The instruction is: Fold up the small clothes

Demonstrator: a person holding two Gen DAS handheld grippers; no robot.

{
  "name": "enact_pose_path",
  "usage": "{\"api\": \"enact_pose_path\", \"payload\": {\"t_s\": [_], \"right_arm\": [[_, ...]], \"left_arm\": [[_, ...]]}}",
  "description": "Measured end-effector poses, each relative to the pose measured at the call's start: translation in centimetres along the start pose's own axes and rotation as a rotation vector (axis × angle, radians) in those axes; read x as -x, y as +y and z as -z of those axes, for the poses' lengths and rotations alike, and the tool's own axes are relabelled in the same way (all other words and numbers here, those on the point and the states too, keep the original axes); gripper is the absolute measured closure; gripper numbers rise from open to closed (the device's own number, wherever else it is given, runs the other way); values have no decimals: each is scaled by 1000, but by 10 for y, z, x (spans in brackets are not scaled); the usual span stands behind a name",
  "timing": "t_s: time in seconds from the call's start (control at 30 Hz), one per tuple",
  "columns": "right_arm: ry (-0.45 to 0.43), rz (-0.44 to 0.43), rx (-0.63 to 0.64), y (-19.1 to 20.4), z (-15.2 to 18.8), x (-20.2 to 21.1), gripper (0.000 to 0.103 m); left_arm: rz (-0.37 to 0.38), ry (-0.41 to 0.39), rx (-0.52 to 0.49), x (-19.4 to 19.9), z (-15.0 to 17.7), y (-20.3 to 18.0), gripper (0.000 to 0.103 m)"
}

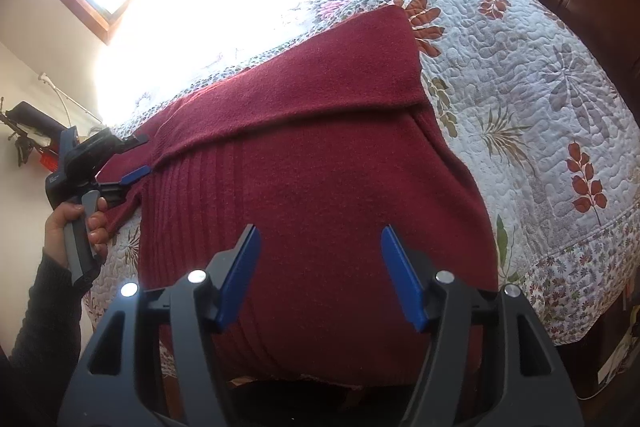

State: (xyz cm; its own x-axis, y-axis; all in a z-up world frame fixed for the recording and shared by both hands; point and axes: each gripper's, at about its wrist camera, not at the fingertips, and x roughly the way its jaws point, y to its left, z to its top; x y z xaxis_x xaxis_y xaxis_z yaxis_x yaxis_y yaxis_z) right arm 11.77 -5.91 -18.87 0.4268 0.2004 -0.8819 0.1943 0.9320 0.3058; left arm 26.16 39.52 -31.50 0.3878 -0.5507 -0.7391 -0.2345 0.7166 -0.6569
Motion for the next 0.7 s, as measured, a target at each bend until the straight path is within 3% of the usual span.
{"api": "enact_pose_path", "payload": {"t_s": [0.17, 0.37, 0.43, 0.5, 0.7], "right_arm": [[12, -47, 76, 23, -9, -6, 39], [43, -123, 189, 69, -19, -19, 37], [57, -141, 242, 87, -20, -22, 37], [62, -153, 294, 105, -21, -23, 37], [55, -172, 350, 130, -21, -16, 35]], "left_arm": [[66, -171, 251, 94, 14, 86, 31], [61, -458, 550, 213, 75, 208, 21], [65, -509, 657, 232, 86, 246, 20], [117, -551, 728, 242, 88, 273, 20], [104, -637, 799, 259, 62, 315, 16]]}}
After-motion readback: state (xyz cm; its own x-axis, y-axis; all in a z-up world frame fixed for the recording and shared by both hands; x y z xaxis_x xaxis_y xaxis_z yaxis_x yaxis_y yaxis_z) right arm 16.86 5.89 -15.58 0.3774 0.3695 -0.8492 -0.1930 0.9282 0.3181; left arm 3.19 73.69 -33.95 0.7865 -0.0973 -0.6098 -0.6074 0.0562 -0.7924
